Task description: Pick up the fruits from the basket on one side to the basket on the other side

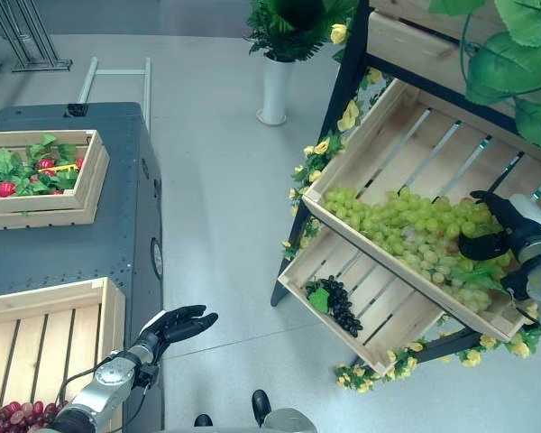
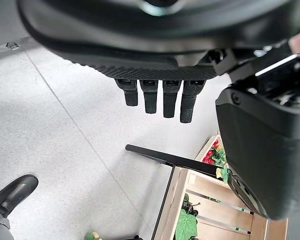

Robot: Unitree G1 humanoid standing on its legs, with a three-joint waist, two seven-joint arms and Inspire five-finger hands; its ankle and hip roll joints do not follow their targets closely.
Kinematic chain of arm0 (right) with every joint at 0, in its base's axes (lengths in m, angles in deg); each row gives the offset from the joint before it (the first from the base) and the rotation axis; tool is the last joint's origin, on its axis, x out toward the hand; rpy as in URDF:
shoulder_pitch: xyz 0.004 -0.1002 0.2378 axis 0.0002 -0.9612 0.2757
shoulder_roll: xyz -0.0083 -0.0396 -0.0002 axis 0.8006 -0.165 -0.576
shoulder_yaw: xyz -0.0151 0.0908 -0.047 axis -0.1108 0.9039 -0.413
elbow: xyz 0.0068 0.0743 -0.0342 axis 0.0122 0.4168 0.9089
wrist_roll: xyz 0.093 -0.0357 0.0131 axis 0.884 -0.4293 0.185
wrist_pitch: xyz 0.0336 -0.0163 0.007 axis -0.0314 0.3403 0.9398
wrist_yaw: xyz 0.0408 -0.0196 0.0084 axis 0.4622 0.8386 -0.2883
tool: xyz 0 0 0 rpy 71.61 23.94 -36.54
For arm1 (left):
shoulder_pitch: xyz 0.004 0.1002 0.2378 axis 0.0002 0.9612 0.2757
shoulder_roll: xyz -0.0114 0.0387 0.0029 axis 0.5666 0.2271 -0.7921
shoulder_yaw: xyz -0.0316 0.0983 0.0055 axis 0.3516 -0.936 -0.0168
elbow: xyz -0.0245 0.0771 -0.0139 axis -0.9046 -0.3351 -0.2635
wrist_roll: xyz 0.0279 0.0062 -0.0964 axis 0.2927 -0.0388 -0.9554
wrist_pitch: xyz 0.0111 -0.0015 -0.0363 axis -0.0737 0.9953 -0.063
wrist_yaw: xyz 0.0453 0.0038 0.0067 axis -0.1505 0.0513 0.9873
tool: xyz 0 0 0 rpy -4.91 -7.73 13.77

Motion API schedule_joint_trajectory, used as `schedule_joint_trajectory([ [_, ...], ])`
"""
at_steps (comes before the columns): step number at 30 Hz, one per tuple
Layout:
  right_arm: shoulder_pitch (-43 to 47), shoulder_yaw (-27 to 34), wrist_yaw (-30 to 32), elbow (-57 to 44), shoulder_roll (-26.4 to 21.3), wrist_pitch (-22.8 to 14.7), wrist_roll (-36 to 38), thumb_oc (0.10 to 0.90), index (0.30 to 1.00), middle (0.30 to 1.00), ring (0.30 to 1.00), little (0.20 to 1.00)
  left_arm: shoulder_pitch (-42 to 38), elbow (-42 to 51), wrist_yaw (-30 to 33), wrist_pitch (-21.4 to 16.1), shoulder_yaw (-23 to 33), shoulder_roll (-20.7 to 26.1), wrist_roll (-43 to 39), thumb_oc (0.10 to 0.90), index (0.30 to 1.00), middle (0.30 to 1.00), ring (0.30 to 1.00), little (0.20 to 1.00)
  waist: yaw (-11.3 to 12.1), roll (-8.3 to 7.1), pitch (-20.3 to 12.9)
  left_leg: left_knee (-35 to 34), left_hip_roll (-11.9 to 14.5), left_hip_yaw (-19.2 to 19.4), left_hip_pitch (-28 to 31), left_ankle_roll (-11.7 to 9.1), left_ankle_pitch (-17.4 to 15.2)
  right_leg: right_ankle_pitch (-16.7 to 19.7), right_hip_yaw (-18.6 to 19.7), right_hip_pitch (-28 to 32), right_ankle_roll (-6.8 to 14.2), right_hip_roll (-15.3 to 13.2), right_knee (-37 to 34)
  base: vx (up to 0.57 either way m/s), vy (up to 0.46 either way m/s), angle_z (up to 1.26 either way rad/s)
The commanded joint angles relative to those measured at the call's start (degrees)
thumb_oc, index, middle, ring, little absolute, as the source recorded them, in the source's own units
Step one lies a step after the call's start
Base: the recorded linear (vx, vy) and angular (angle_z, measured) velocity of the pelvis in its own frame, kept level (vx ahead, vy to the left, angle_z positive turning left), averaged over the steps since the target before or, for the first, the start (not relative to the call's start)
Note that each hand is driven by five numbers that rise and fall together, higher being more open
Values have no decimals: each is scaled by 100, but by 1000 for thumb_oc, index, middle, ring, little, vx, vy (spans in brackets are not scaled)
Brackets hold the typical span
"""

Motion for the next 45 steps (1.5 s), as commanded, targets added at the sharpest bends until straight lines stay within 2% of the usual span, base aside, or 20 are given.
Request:
schedule_joint_trajectory([
  [1,221,717,1099,-203,-156,-663,-498,800,900,900,900,900,-225,333,53,-378,17,-57,38,800,900,900,900,900,56,71,-427,55,29,-166,84,-156,-698,-162,-210,172,88,241,47,4,11,-5],
  [2,32,882,1323,-569,-31,-859,-803,800,900,900,900,900,-219,313,69,-380,26,-80,39,800,900,900,900,900,23,102,-421,55,21,-171,86,-153,-706,-166,-190,178,92,244,43,6,13,-4],
  [4,-216,1067,1496,-1042,124,-932,-1101,800,900,900,900,900,-181,314,62,-382,58,-111,65,800,900,900,900,900,-11,137,-424,55,11,-176,87,-143,-716,-170,-158,176,97,247,36,-2,7,-2],
  [6,-579,1287,1831,-1646,231,-1166,-1771,800,900,900,900,900,-150,335,81,-365,45,-146,84,800,900,900,900,900,-47,191,-425,55,3,-171,77,-135,-727,-182,-126,162,108,248,33,-15,14,-7],
  [9,-917,1502,2199,-2387,74,-1165,-2945,800,900,900,900,900,-121,284,105,-408,27,-208,80,800,900,900,900,900,-92,254,-456,55,-11,-154,75,-123,-751,-201,-98,152,125,254,29,-4,4,-2],
  [10,-943,1525,2195,-2405,79,-1158,-2951,800,900,900,900,900,-122,282,105,-410,20,-212,81,800,900,900,900,900,-87,258,-459,55,-10,-155,74,-122,-751,-201,-100,151,125,255,29,0,0,0],
  [11,-1067,1576,2254,-2651,49,-1161,-3320,800,900,900,900,900,-123,268,155,-423,-11,-257,65,800,900,900,900,900,-113,278,-472,55,-11,-135,78,-124,-759,-214,-92,153,132,254,29,0,0,0],
  [16,-1253,1568,2051,-3161,-7,-1160,-3464,800,900,900,900,900,-88,243,242,-465,-59,-347,32,800,900,900,900,900,-134,322,-512,55,-22,-114,84,-125,-780,-244,-89,161,139,253,24,0,0,0],
  [26,-1031,1308,2536,-3861,-57,-1742,-4053,800,900,900,900,900,-73,116,236,-403,-88,-380,122,800,900,900,900,900,-35,349,-542,55,-41,-192,73,-127,-777,-274,-178,190,139,231,17,0,0,0],
  [29,-827,1073,2389,-4228,39,-2112,-3894,800,900,900,900,900,-76,95,227,-355,-53,-402,139,800,900,900,900,900,14,368,-566,55,-48,-237,75,-134,-783,-296,-213,205,144,220,14,0,0,0],
  [30,-823,1071,2384,-4230,39,-2112,-3890,800,900,900,900,900,-75,95,227,-354,-50,-401,139,800,900,900,900,900,10,367,-565,55,-48,-238,76,-134,-783,-296,-214,206,144,220,14,0,0,0],
  [31,-743,929,2168,-4337,112,-2265,-3563,800,900,900,900,900,-88,76,208,-323,-41,-409,132,800,900,900,900,900,50,380,-576,55,-54,-254,77,-139,-777,-297,-240,211,146,215,14,0,0,0],
  [35,-491,348,1237,-4468,472,-2390,-2629,800,900,900,900,900,-101,5,269,-277,-25,-459,112,800,900,900,900,900,106,395,-573,55,-54,-276,96,-157,-755,-304,-325,238,139,192,14,0,0,0],
  [37,-447,30,759,-4447,689,-2327,-2037,800,900,900,900,900,-70,78,330,-213,-6,-449,210,800,900,900,900,900,153,412,-559,55,-55,-293,105,-157,-744,-329,-395,264,124,173,14,14,-21,5],
  [40,-308,-377,311,-4274,1052,-2213,-1593,800,900,900,900,900,-43,117,477,-167,-16,-445,236,800,900,900,900,900,235,427,-520,55,-69,-340,118,-162,-717,-334,-502,299,103,155,14,10,-24,12],
  [45,-139,-1151,-54,-3907,1677,-1788,-1206,800,900,900,900,900,21,238,629,-110,52,-413,290,800,900,900,900,900,430,456,-396,55,-92,-480,126,-160,-651,-365,-693,379,47,100,14,-5,-41,16],
])
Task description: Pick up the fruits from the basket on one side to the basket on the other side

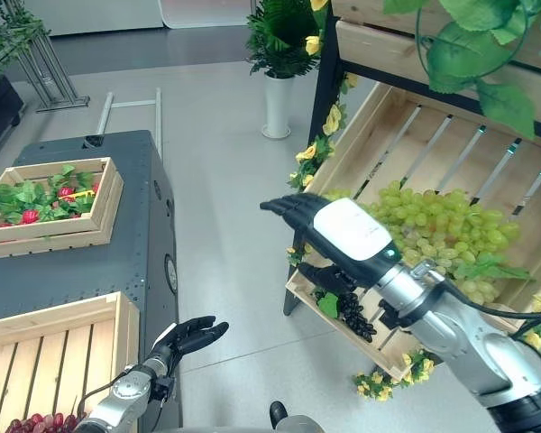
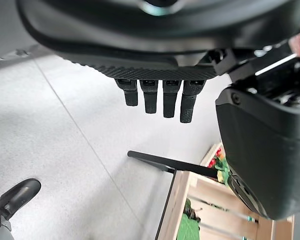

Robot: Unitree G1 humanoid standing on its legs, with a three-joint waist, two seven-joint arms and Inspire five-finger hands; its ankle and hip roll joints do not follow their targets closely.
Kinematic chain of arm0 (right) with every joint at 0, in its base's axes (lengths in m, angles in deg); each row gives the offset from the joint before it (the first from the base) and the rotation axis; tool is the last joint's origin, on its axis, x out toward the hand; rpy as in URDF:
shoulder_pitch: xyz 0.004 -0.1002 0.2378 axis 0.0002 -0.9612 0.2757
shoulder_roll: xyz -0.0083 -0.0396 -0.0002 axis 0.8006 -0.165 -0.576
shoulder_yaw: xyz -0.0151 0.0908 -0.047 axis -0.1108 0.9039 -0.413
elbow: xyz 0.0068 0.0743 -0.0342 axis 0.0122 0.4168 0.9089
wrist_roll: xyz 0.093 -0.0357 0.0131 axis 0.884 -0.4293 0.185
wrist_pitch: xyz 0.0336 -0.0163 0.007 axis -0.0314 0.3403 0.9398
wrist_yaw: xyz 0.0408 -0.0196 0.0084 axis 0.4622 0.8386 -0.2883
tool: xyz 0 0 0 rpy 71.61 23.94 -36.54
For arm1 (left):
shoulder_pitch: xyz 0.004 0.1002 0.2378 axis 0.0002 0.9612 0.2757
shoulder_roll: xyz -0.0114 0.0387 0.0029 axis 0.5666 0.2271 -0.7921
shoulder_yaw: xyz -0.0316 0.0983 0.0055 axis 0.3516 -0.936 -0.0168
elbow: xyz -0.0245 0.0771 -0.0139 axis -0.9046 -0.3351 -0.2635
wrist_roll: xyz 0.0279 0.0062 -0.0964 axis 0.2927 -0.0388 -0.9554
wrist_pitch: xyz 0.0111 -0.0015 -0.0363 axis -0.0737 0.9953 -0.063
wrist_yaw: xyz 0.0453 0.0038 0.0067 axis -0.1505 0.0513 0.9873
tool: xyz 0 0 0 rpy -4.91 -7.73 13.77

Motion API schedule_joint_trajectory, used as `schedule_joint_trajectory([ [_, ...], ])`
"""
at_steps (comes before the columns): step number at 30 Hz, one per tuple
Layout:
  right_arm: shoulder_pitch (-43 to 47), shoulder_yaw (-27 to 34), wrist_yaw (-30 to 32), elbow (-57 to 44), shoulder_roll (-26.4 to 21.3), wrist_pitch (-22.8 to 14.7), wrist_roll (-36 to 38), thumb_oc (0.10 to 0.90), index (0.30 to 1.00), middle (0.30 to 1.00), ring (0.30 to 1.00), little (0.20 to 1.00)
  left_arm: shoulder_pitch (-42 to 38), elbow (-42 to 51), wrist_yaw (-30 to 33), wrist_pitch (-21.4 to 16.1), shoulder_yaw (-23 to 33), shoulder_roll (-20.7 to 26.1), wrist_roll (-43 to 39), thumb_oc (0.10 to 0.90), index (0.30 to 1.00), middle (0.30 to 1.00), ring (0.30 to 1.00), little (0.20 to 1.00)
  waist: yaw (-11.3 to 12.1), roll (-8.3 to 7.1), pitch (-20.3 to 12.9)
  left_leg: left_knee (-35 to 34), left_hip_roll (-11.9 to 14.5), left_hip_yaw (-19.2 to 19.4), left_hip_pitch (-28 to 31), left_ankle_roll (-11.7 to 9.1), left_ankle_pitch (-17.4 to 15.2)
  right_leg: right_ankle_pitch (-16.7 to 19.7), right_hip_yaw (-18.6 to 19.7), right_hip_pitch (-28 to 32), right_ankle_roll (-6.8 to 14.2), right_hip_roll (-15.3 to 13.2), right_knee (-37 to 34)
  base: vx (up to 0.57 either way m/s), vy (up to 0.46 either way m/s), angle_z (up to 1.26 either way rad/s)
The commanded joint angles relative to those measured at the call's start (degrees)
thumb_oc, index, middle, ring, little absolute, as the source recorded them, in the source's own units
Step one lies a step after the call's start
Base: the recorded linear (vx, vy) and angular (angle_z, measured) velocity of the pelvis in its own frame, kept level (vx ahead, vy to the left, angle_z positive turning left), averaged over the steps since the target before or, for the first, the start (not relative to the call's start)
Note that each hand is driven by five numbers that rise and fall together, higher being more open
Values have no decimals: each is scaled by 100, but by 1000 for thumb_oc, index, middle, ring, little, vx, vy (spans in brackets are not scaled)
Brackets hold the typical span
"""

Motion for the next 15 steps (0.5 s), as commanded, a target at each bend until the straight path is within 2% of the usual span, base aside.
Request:
schedule_joint_trajectory([
  [1,770,-122,-34,355,415,241,884,800,900,900,900,900,-368,212,195,-263,60,173,152,800,900,900,900,900,382,-36,-73,55,-109,-286,118,-128,-649,-354,-486,330,62,125,32,-13,-43,25],
  [3,832,-313,-107,537,591,377,1044,800,900,900,900,900,-364,276,244,-251,83,200,143,800,900,900,900,900,433,-30,-32,55,-117,-338,125,-126,-635,-369,-555,365,44,106,32,-9,-35,16],
  [5,895,-690,-533,872,952,707,1820,800,900,900,900,900,-353,359,430,-285,133,235,113,800,900,900,900,900,544,-20,30,55,-139,-446,133,-122,-611,-403,-675,427,14,78,33,-6,-43,25],
  [9,891,-1213,-694,1486,1555,876,2477,800,900,900,900,900,-314,485,621,-534,285,300,217,800,900,900,900,900,710,-6,91,55,-159,-606,143,-130,-572,-454,-870,491,-48,38,59,4,-38,27],
  [11,869,-1340,-625,1744,1772,816,2466,800,900,900,900,900,-271,592,746,-661,353,341,332,800,900,900,900,900,799,14,109,55,-168,-678,129,-132,-549,-480,-940,503,-74,28,80,-1,-34,27],
  [15,768,-1586,-445,1995,2085,852,2530,800,900,900,900,900,-155,989,1296,-886,397,644,1124,800,900,900,900,900,952,74,179,55,-201,-872,69,-137,-477,-529,-1079,486,-121,4,139,-14,-19,24],
])
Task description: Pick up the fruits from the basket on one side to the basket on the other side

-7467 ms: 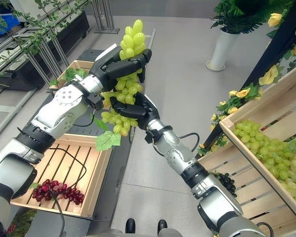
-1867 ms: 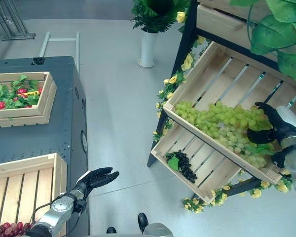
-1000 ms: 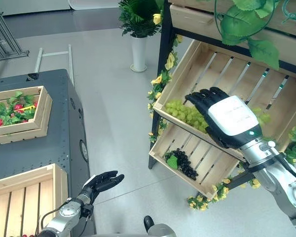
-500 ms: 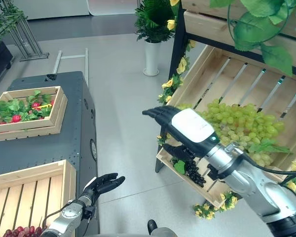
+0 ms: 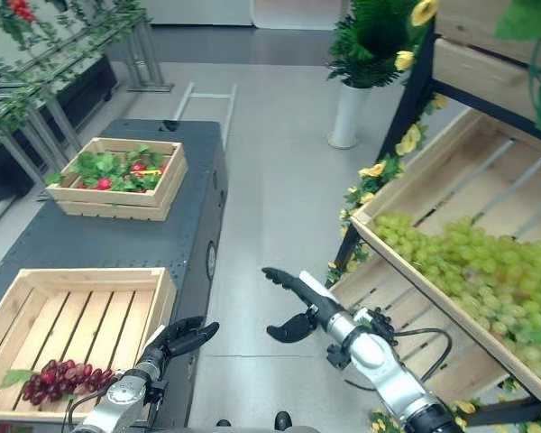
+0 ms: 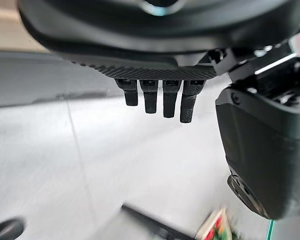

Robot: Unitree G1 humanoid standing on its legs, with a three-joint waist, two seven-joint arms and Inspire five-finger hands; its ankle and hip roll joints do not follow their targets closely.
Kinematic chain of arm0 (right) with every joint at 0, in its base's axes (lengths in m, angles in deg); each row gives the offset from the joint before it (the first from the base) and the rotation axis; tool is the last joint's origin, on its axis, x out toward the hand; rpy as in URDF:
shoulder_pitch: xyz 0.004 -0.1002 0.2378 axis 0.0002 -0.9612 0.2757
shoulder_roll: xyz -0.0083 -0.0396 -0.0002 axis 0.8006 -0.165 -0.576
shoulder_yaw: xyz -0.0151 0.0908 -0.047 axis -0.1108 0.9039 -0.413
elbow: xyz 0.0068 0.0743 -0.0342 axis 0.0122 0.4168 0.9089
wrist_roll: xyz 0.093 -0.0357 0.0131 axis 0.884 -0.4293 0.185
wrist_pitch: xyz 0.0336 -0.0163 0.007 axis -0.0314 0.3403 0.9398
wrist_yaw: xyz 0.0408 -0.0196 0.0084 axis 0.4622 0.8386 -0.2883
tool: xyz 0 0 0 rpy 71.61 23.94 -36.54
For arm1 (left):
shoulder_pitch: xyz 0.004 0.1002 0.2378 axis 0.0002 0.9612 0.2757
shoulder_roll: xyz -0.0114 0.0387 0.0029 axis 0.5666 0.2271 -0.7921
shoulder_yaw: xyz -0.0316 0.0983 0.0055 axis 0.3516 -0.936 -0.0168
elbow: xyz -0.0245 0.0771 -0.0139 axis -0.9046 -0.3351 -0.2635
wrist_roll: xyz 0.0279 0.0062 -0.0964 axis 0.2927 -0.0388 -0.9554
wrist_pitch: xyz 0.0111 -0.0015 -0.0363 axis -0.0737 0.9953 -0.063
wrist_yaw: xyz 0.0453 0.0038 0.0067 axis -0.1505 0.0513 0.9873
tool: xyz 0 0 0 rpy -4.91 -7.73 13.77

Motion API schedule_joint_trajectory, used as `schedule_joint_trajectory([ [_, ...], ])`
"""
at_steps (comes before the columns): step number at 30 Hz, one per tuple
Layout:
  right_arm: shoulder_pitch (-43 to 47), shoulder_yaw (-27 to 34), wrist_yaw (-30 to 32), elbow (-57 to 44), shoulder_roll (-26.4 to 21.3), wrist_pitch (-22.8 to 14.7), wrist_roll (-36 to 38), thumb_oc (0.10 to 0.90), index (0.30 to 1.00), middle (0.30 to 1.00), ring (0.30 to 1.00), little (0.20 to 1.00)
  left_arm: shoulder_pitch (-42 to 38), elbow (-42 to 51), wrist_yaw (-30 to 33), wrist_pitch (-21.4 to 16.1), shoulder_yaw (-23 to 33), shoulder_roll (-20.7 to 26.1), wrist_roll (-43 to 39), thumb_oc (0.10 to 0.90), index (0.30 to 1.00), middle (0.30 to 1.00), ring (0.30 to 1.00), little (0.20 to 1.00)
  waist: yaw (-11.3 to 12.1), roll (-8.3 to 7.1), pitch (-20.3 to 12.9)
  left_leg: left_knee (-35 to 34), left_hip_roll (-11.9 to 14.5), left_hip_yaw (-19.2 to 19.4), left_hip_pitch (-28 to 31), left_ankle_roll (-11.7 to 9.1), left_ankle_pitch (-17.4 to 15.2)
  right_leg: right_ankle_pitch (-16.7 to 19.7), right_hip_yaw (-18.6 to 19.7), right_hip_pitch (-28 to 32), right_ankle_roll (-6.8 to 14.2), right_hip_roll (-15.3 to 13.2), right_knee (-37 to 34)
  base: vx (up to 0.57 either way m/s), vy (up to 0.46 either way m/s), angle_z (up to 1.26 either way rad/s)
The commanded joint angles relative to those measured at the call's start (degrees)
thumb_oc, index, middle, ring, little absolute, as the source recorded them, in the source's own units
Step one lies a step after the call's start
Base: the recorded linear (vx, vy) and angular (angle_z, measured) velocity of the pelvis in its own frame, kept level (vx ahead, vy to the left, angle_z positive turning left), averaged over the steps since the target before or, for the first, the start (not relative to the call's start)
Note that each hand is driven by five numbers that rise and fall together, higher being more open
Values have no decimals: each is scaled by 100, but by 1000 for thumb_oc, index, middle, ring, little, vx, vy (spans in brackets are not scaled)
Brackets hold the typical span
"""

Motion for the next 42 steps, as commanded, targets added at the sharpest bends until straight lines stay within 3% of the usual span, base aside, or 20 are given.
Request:
schedule_joint_trajectory([
  [1,594,42,301,-354,108,-437,474,800,900,900,900,900,-445,478,554,-822,211,520,697,800,900,900,900,900,126,0,47,55,-264,-204,105,-20,-573,-380,-351,257,13,-10,151,-25,-5,23],
  [5,548,-45,336,-219,66,-569,163,800,900,900,900,900,-362,785,861,-931,478,777,923,800,900,900,900,900,240,59,105,55,-310,-406,52,-20,-522,-417,-445,256,-25,-22,162,-10,0,24],
  [12,438,1,380,66,-31,-615,151,800,900,900,900,900,-300,1243,1375,-1554,1236,1094,1198,800,900,900,900,900,415,48,129,55,-375,-710,-11,-61,-453,-424,-639,304,-74,-72,99,16,-9,21],
  [17,491,-124,322,45,-183,-697,50,800,900,900,900,900,-512,831,1708,-2082,1643,1565,1343,800,900,900,900,900,448,89,153,55,-397,-810,-70,-85,-407,-432,-691,252,-56,-131,123,10,27,13],
  [20,548,-206,389,66,-196,-693,11,800,900,900,900,900,-662,540,1997,-2083,1687,1721,1623,800,900,900,900,900,446,118,174,55,-400,-825,-91,-87,-392,-452,-701,215,-53,-150,164,6,24,1],
  [26,416,-203,404,24,-289,-716,-35,800,900,900,900,900,-729,-200,2230,-1654,1790,2334,2502,800,900,900,900,900,406,215,238,55,-406,-857,-136,-97,-372,-495,-741,158,-13,-189,225,38,59,6],
  [30,387,-206,265,-6,-503,-710,19,800,900,900,900,900,-778,-605,2592,-1155,1647,2756,3380,800,900,900,900,900,364,266,377,149,-399,-828,-258,-101,-360,-533,-745,0,-6,-219,374,46,104,2],
  [34,618,-272,188,48,-699,-797,133,800,900,900,900,900,-926,-857,3059,-856,1508,2979,3778,800,900,900,900,900,345,273,751,501,-375,-745,-557,-94,-407,-685,-767,-384,-70,-251,895,-76,95,2],
  [37,977,-390,275,154,-927,-929,204,800,900,900,900,900,-1313,-1135,3557,-575,1259,3270,4212,800,900,900,900,900,315,265,1208,927,-404,-768,-922,-109,-438,-872,-771,-798,-157,-253,1487,-145,93,6],
  [42,1387,-317,490,357,-1117,-938,472,800,900,900,900,900,-1918,-1283,3995,-218,748,3685,4978,800,900,900,900,900,290,273,1612,1251,-456,-744,-1292,-162,-452,-964,-867,-1095,-249,-267,1746,-121,81,14],
])
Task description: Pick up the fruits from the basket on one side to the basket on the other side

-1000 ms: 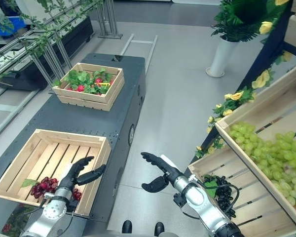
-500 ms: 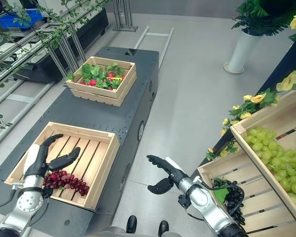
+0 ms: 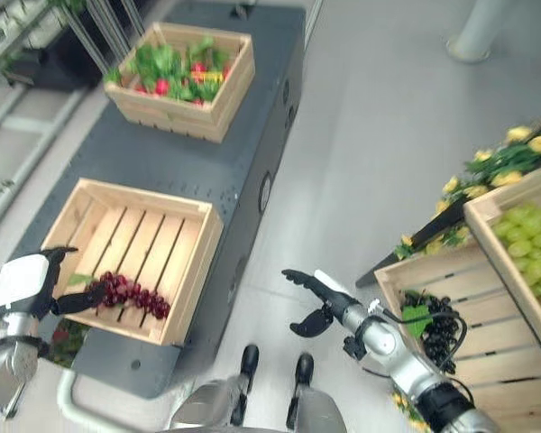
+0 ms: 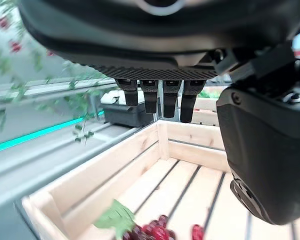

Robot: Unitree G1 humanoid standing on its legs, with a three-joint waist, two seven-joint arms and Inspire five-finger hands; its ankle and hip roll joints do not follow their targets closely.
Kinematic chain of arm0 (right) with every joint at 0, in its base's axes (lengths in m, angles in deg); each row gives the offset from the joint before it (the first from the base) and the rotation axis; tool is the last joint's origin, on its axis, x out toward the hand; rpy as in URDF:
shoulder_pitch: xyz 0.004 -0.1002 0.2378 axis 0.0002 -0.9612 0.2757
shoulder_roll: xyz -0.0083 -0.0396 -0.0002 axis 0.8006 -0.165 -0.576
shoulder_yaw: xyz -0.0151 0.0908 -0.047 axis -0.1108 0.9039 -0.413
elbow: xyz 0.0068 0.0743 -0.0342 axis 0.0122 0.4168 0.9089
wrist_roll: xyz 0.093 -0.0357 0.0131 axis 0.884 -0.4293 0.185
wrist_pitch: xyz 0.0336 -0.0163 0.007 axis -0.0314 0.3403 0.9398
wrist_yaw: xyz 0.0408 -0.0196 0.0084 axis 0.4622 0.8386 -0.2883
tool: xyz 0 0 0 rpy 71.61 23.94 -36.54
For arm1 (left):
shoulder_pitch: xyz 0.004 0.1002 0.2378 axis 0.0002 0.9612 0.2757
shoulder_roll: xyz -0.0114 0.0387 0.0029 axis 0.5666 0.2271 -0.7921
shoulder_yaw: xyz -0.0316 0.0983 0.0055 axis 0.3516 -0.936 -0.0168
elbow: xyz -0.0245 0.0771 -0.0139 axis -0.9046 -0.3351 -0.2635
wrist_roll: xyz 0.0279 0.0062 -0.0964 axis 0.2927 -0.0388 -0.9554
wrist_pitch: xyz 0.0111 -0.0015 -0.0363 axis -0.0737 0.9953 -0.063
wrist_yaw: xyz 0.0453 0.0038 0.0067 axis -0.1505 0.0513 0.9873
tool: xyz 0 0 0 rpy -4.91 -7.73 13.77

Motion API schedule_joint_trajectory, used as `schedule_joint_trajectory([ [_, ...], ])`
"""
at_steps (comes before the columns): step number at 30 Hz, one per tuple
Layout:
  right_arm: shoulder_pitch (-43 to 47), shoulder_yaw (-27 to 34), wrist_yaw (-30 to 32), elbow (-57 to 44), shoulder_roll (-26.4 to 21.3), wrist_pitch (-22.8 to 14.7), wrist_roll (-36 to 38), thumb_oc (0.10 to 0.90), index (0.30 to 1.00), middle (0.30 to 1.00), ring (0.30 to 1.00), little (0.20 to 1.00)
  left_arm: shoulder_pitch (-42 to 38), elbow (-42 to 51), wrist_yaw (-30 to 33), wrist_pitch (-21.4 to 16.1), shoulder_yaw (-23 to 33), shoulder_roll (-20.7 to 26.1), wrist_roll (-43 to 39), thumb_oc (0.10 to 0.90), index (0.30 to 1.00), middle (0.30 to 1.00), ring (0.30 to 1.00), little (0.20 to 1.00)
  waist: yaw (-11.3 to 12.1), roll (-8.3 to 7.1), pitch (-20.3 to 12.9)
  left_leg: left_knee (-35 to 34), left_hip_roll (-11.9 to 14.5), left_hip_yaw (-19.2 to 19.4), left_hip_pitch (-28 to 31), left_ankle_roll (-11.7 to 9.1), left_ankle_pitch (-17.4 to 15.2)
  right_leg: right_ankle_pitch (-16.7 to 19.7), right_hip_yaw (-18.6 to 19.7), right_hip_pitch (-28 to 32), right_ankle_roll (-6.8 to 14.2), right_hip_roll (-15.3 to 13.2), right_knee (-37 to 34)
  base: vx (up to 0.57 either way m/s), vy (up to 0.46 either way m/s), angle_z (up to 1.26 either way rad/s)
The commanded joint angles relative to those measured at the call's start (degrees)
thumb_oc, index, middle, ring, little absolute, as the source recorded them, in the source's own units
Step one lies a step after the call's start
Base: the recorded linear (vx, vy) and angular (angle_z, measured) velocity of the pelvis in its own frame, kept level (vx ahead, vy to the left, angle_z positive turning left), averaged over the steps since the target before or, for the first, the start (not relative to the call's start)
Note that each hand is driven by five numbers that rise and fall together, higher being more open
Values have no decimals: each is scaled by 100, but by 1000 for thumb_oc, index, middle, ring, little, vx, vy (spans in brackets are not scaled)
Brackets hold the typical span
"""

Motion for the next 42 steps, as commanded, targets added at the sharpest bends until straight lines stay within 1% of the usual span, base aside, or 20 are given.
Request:
schedule_joint_trajectory([
  [1,420,-12,396,-407,-69,-764,532,800,900,900,900,900,-620,-34,868,349,138,733,487,800,900,900,900,900,-187,-195,32,820,-322,101,-335,-89,-642,-662,-110,-330,-215,-125,1035,-151,84,21],
  [4,823,-64,453,-235,-115,-781,492,800,900,900,900,900,-1091,-273,1133,584,-253,890,759,800,900,900,900,900,-194,-210,266,1357,-334,230,-769,-126,-741,-820,-188,-716,-286,-168,1527,-185,120,18],
  [5,989,-81,451,-238,-179,-739,494,800,900,900,900,900,-1217,-259,1176,768,-409,968,891,800,900,900,900,900,-192,-228,402,1715,-328,294,-1014,-139,-824,-935,-194,-928,-328,-208,1894,-142,109,25],
  [7,1098,-84,456,-241,-231,-721,537,800,900,900,900,900,-1283,-187,1148,880,-458,1035,985,800,900,900,900,900,-185,-259,484,1938,-314,364,-1183,-133,-887,-1015,-187,-1087,-351,-224,2133,-106,73,22],
  [9,1241,-110,452,-236,-245,-723,476,800,900,900,900,900,-1593,-203,1073,958,-627,1213,1131,800,900,900,900,900,-193,-320,643,2463,-266,481,-1527,-159,-1052,-1184,-179,-1321,-419,-259,2542,-74,52,16],
  [11,1258,-117,452,-254,-260,-730,454,800,900,900,900,900,-1684,-207,1007,972,-672,1257,1214,800,900,900,900,900,-185,-332,676,2608,-270,495,-1629,-152,-1109,-1243,-177,-1402,-435,-270,2684,-36,42,9],
  [12,1317,-172,464,-301,-266,-762,440,800,900,900,900,900,-1766,-217,838,1034,-706,1425,1272,800,900,900,900,900,-157,-358,718,2897,-266,538,-1873,-96,-1217,-1338,-168,-1612,-438,-303,2980,-29,55,5],
  [14,1330,-194,477,-337,-260,-771,413,800,900,900,900,900,-1786,-313,798,1027,-728,1496,1272,800,900,900,900,900,-147,-375,719,3032,-271,546,-1986,-74,-1271,-1388,-159,-1714,-440,-309,3107,-16,48,1],
  [15,1357,-225,495,-336,-243,-792,396,800,900,900,900,900,-1849,-409,700,980,-791,1560,1324,800,900,900,900,900,-133,-390,719,3206,-264,547,-2128,-66,-1312,-1452,-142,-1829,-451,-311,3263,-7,42,-3],
  [18,1454,-289,457,-291,-291,-852,415,800,900,900,900,900,-1919,-445,313,1055,-887,1733,1363,800,900,900,900,900,-109,-407,719,3534,-234,562,-2480,-27,-1384,-1595,-99,-2133,-492,-284,3619,-12,42,-7],
  [22,1506,-327,451,-291,-384,-800,420,800,900,900,900,900,-2082,-399,148,1003,-1020,1918,1466,800,900,900,900,900,-116,-414,719,3740,-199,580,-2735,-15,-1411,-1679,-71,-2365,-528,-257,3860,-9,13,-3],
  [24,1510,-324,408,-295,-459,-844,487,800,900,900,900,900,-2171,-155,-101,1038,-1123,2093,1543,800,900,900,900,900,-95,-439,719,3931,-194,561,-2939,-8,-1452,-1763,-95,-2513,-553,-254,4060,0,0,0],
  [31,1671,-415,339,-344,-445,-828,554,800,900,900,900,900,-2479,71,-387,1040,-1371,2304,1764,800,900,900,900,900,-28,-530,719,4228,-178,534,-3259,16,-1576,-1878,-190,-2748,-580,-269,4388,-2,0,1],
  [32,1691,-443,330,-358,-439,-818,562,800,900,900,900,900,-2591,93,-432,1025,-1441,2327,1778,800,900,900,900,900,-27,-548,719,4277,-180,528,-3306,12,-1588,-1893,-200,-2786,-579,-270,4445,2,1,12],
  [33,1724,-518,356,-381,-420,-786,565,800,900,900,900,900,-2843,136,-515,997,-1634,2363,1794,800,900,900,900,900,-32,-579,719,4356,-182,519,-3385,8,-1609,-1922,-218,-2830,-584,-267,4506,4,1,10],
  [35,1728,-537,356,-383,-409,-785,574,800,900,900,900,900,-3018,164,-569,985,-1770,2386,1802,800,900,900,900,900,-27,-600,719,4400,-179,511,-3430,8,-1626,-1936,-230,-2857,-583,-267,4539,4,-1,3],
  [38,1762,-599,372,-457,-390,-767,612,800,900,900,900,900,-3395,152,-784,972,-2093,2362,1844,800,900,900,900,900,-25,-671,719,4474,-177,502,-3545,20,-1694,-1950,-256,-2962,-573,-269,4630,0,0,0],
  [40,1777,-594,364,-480,-387,-754,638,800,900,900,900,900,-3487,134,-894,953,-2188,2367,1864,800,900,900,900,900,-21,-694,719,4479,-172,509,-3590,11,-1694,-1944,-263,-3011,-563,-268,4654,0,0,0],
  [42,1813,-608,375,-492,-385,-723,709,800,900,900,900,900,-3590,145,-1023,954,-2314,2380,1991,800,900,900,900,900,-8,-754,719,4479,-158,518,-3687,-5,-1693,-1930,-290,-3099,-540,-276,4675,0,0,0],
])
